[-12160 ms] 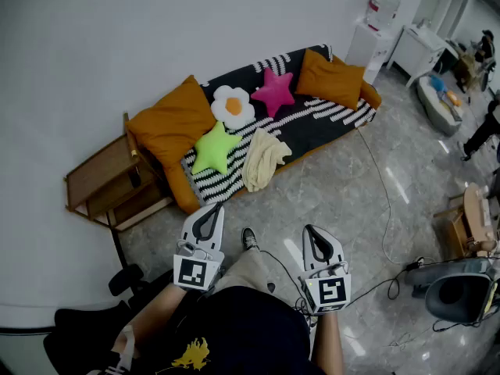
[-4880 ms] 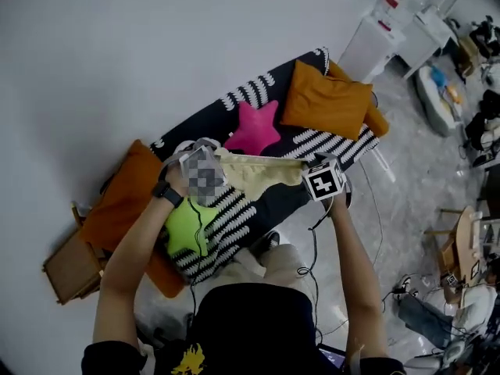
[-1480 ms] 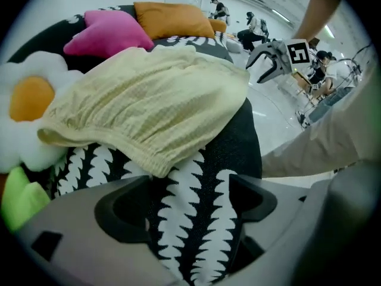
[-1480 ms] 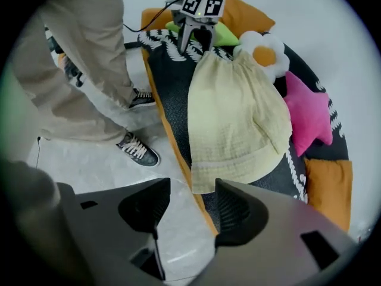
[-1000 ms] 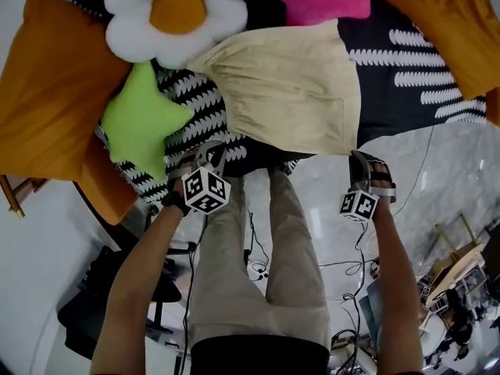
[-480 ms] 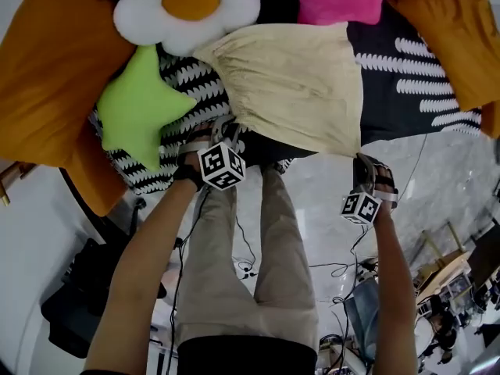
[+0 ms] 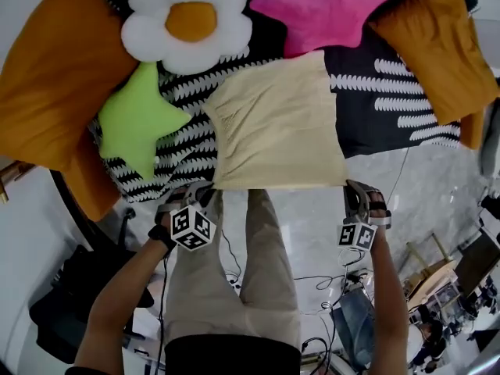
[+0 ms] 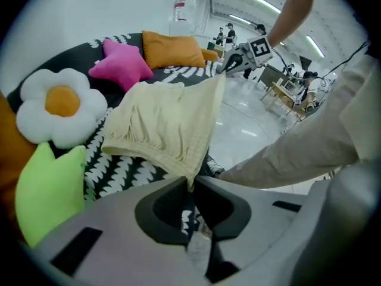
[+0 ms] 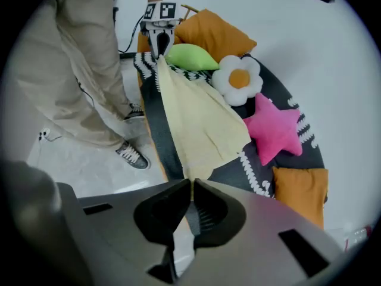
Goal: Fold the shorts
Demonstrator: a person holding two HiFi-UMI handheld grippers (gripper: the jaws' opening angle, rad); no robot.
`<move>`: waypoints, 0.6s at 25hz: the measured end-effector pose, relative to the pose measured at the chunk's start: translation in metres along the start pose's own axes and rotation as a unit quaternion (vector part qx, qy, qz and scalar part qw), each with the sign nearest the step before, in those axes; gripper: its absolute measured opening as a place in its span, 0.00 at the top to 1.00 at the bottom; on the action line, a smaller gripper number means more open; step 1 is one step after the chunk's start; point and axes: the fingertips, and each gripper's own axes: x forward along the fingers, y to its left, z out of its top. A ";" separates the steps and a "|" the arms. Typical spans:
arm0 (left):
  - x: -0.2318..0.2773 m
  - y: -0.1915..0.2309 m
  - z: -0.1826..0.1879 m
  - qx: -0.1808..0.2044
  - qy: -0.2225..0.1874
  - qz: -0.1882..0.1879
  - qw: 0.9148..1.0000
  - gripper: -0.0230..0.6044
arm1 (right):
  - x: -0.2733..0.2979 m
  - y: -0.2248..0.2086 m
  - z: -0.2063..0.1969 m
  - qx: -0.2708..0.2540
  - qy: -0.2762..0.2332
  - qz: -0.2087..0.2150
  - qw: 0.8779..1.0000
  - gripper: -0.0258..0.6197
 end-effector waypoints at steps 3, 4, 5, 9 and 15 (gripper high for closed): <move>0.003 -0.034 -0.015 -0.004 0.015 -0.035 0.999 0.89 | -0.015 0.020 -0.001 -0.011 0.001 0.032 0.999 0.91; 0.001 -0.039 -0.017 -0.008 0.017 -0.039 0.999 0.89 | -0.021 0.021 0.001 -0.012 -0.002 0.032 0.999 0.91; -0.001 -0.041 -0.016 -0.014 0.017 -0.040 0.999 0.89 | -0.025 0.018 0.002 -0.012 -0.003 0.032 0.999 0.91; -0.011 -0.022 0.000 -0.045 -0.007 -0.025 0.999 0.89 | -0.023 -0.027 0.015 -0.014 -0.009 0.017 1.000 0.91; -0.018 0.095 0.022 -0.177 -0.059 0.039 0.982 0.89 | 0.061 -0.169 0.077 -0.010 -0.026 -0.032 0.999 0.91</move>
